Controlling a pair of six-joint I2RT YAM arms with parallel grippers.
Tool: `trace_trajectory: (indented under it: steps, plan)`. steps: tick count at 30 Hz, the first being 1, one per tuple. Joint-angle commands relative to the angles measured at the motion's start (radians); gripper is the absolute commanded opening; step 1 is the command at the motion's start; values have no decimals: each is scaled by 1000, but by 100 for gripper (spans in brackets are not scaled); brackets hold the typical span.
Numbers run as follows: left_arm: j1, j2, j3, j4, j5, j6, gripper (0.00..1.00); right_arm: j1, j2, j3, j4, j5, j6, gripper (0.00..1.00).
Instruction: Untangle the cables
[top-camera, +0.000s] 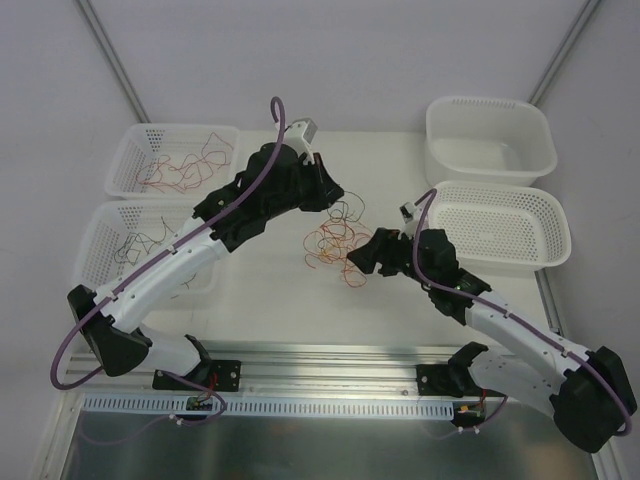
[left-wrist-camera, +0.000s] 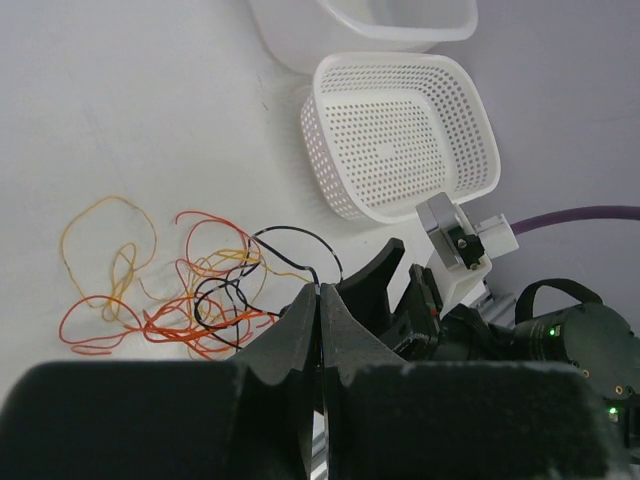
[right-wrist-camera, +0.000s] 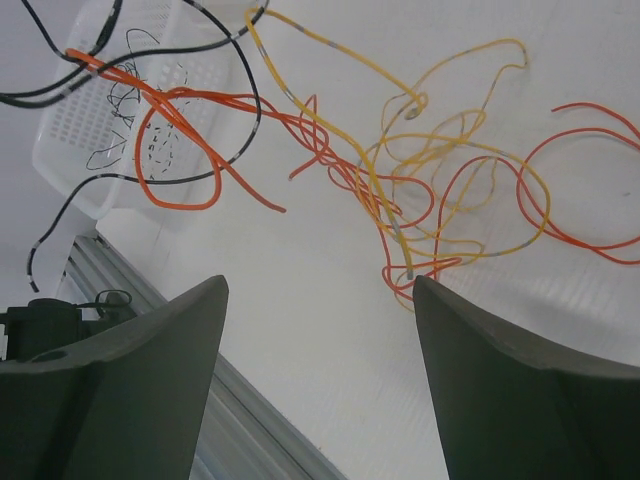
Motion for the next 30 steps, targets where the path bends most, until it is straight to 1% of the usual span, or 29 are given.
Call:
trace_trajectory:
  steps: [1, 4, 7, 11, 16, 17, 21, 25, 27, 30]
  plan:
    - [-13, -26, -23, 9, -68, -129, 0, 7, 38, 33, 154, -27, 16, 79]
    - [-21, -35, -41, 10, -129, -199, 0, 7, 85, 27, 200, -15, 37, 83]
    - [-21, -52, -68, 10, -206, -250, 0, 7, 160, 33, 234, -9, 49, 84]
    - [-21, -73, -107, 13, -253, -304, 0, 15, 266, 56, 269, -1, 31, 84]
    - [-21, -84, -150, 24, -257, -380, 0, 18, 416, 115, 315, 8, 17, 85]
    - [-21, -84, -156, 26, -254, -388, 0, 18, 470, 121, 329, 4, 20, 85]
    - [-21, -85, -177, 38, -244, -424, 0, 20, 582, 171, 390, -35, 40, 85]
    - [-21, -87, -190, 50, -246, -439, 0, 24, 665, 201, 419, -13, 66, 84]
    - [-22, -87, -194, 55, -244, -447, 0, 26, 709, 213, 435, 2, 77, 83]
    - [-21, -88, -207, 62, -241, -459, 0, 24, 751, 225, 467, -4, 103, 76]
